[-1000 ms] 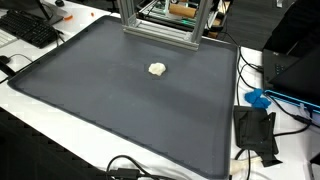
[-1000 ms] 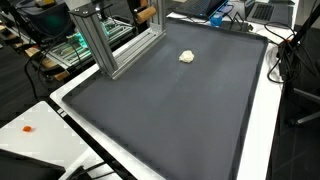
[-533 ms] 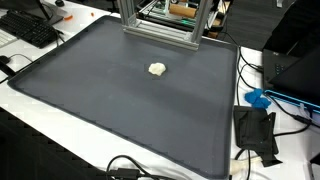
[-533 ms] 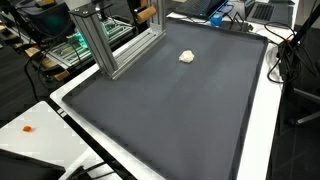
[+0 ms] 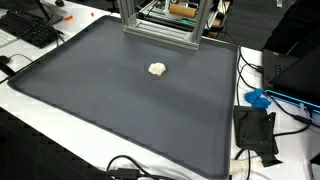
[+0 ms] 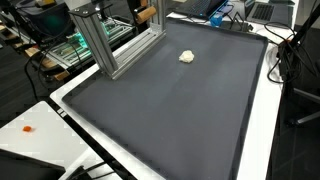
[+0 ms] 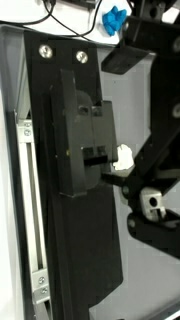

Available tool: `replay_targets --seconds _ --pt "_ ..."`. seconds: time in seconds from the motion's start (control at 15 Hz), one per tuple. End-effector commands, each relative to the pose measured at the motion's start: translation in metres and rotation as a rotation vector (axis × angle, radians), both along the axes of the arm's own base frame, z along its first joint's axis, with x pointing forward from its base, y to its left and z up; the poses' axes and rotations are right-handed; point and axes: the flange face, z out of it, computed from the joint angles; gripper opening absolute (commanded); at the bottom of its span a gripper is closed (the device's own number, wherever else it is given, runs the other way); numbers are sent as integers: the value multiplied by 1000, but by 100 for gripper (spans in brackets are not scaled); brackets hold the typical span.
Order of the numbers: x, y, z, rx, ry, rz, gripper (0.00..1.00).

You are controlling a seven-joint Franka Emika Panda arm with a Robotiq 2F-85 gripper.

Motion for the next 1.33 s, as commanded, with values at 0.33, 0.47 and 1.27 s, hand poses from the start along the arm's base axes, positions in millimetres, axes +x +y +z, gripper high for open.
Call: replay_targets --seconds 0.33,0.47,1.27 --pt "-12 -11 -10 -9 6 49 100" --pt "-13 -13 -11 -12 5 52 100" --pt "-21 -14 -12 -22 -3 93 82"
